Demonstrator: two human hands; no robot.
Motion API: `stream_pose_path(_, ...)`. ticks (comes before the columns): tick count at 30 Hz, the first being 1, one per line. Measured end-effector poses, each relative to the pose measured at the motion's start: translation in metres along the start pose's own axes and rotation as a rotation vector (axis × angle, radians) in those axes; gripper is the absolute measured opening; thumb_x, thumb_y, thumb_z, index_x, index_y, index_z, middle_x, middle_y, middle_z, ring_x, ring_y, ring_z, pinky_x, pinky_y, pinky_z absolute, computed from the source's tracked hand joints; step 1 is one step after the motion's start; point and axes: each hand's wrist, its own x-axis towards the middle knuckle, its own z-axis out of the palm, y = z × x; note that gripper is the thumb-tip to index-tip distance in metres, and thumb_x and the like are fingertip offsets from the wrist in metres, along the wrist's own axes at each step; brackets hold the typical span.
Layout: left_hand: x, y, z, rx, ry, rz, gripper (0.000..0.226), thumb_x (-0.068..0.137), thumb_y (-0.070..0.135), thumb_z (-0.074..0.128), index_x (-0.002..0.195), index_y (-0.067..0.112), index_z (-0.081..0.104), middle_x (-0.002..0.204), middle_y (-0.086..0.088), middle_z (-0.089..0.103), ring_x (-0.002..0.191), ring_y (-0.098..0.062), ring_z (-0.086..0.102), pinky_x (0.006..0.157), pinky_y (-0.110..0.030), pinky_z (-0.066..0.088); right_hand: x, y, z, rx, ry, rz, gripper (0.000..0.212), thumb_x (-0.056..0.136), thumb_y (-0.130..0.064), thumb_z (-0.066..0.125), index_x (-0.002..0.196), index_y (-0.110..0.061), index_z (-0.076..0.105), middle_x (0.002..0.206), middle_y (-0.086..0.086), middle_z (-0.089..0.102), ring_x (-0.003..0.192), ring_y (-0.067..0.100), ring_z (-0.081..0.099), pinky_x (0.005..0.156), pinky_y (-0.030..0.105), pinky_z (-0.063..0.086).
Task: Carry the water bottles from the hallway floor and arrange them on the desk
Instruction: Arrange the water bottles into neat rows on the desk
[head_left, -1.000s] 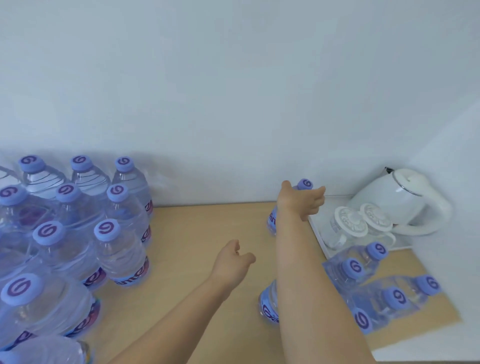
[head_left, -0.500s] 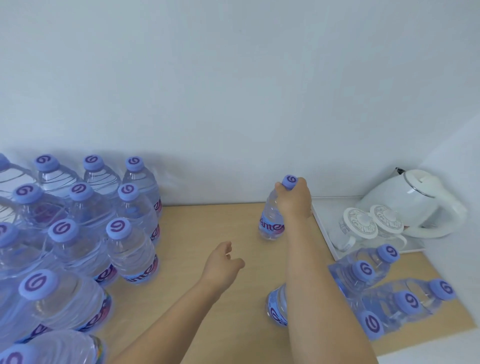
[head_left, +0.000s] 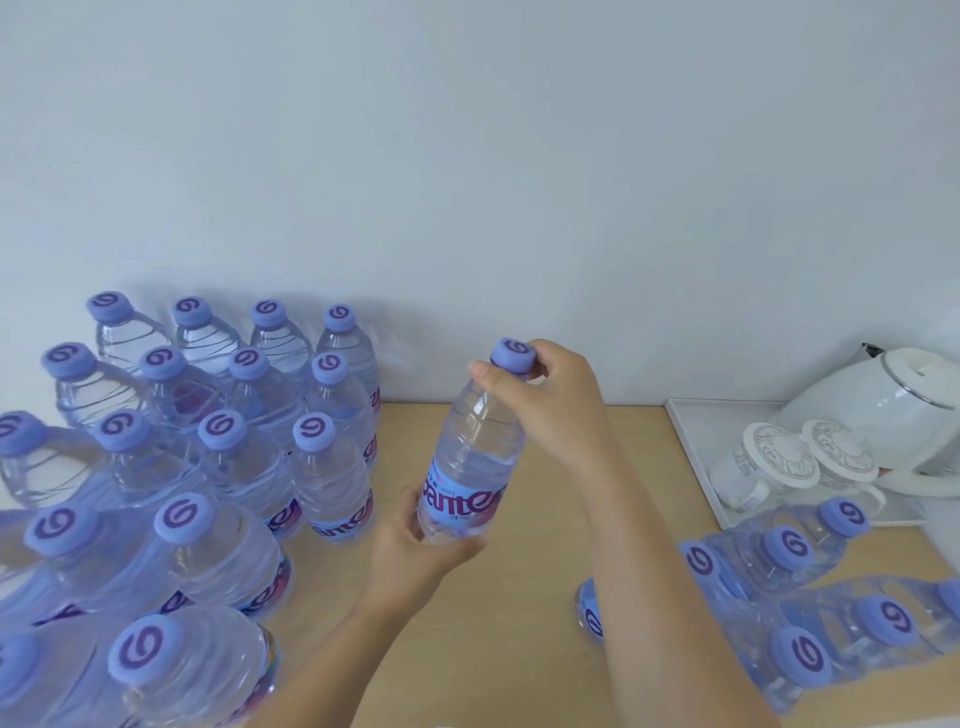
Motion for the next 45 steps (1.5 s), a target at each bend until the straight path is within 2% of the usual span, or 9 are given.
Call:
stream_pose_path(4,-0.028,0.003,-0.021,-0.141,-0.072,-0.033,0.059,0.041,0.022,0.083,0.097,0.01,0.067,0.085,-0.005,0.074,0.075,-0.012,0.068,0.064,-0.019,0.052,-0.008,-0.007,0.007,0.126,-0.344,0.025,0.026,0.073,-0.04,0.075,0.09,-0.028,0.061,0.08,-0.018,0.063,0.072,-0.002,0.061,0.065,0.019,0.05)
stream_pose_path(6,-0.039,0.004,-0.028,-0.17,-0.075,-0.042,0.059,0.04,0.025,0.082,0.095,0.009,0.069,0.087,-0.008,0.074,0.078,-0.015,0.069,0.066,-0.02,0.053,-0.013,-0.003,0.013,0.08,-0.503,0.039,0.041,0.064,-0.048,0.076,0.099,-0.038,0.058,0.093,-0.021,0.067,0.087,-0.004,0.064,0.079,0.026,0.055)
stream_pose_path(9,-0.05,0.003,-0.031,-0.155,0.0,-0.043,0.053,0.04,0.018,0.082,0.091,0.011,0.069,0.082,-0.005,0.074,0.072,-0.01,0.068,0.062,-0.017,0.052,-0.02,0.0,0.023,0.073,-0.521,0.067,0.051,0.055,-0.056,0.072,0.1,-0.038,0.058,0.098,-0.017,0.069,0.092,0.004,0.067,0.086,0.04,0.054)
stream_pose_path(13,-0.06,-0.003,-0.035,-0.125,0.18,-0.039,0.045,0.039,0.014,0.081,0.081,0.025,0.068,0.074,0.006,0.072,0.062,-0.003,0.065,0.055,-0.014,0.051,-0.029,0.0,0.031,0.081,-0.577,0.037,0.058,0.055,-0.058,0.074,0.106,-0.037,0.057,0.1,-0.021,0.068,0.093,-0.003,0.064,0.083,0.032,0.053)
stream_pose_path(17,-0.064,-0.025,-0.043,-0.11,0.297,-0.077,0.063,0.052,-0.011,0.083,0.094,0.027,0.055,0.077,0.014,0.071,0.065,-0.001,0.066,0.052,-0.012,0.049,-0.049,0.002,0.045,0.025,-0.624,-0.002,0.046,0.062,-0.051,0.075,0.102,-0.031,0.062,0.096,-0.015,0.07,0.091,0.003,0.065,0.084,0.033,0.052)
stream_pose_path(23,-0.069,-0.05,-0.048,-0.066,0.361,-0.139,0.045,0.052,-0.003,0.074,0.088,0.017,0.057,0.076,0.003,0.067,0.065,-0.017,0.061,0.054,-0.02,0.048,-0.076,0.012,0.08,-0.031,-0.652,0.034,0.038,0.066,-0.04,0.079,0.099,-0.033,0.06,0.094,-0.018,0.069,0.088,-0.003,0.063,0.077,0.023,0.05)
stream_pose_path(28,-0.08,-0.067,-0.047,0.039,0.373,-0.167,0.065,0.059,-0.002,0.072,0.118,0.014,0.05,0.109,-0.006,0.055,0.105,-0.026,0.053,0.089,-0.043,0.048,-0.094,0.025,0.103,-0.046,-0.565,-0.01,0.05,0.062,-0.037,0.083,0.099,-0.047,0.05,0.1,-0.03,0.061,0.095,-0.012,0.054,0.078,0.012,0.044)
stream_pose_path(34,-0.085,-0.076,-0.05,0.021,0.299,-0.24,0.073,0.072,-0.002,0.068,0.137,0.011,0.039,0.124,0.005,0.049,0.119,-0.011,0.042,0.09,-0.022,0.031,-0.102,0.032,0.117,0.055,-0.484,-0.059,0.051,0.063,-0.02,0.084,0.092,-0.047,0.051,0.095,-0.04,0.058,0.091,-0.02,0.051,0.071,-0.002,0.036)
stream_pose_path(45,-0.08,-0.072,-0.064,0.035,0.261,-0.26,0.074,0.077,0.004,0.065,0.143,0.016,0.035,0.138,0.002,0.048,0.13,-0.015,0.04,0.096,-0.027,0.036,-0.104,0.033,0.139,0.085,-0.364,-0.113,0.058,0.065,-0.017,0.083,0.096,-0.051,0.047,0.107,-0.023,0.047,0.098,-0.022,0.043,0.078,-0.003,0.032)
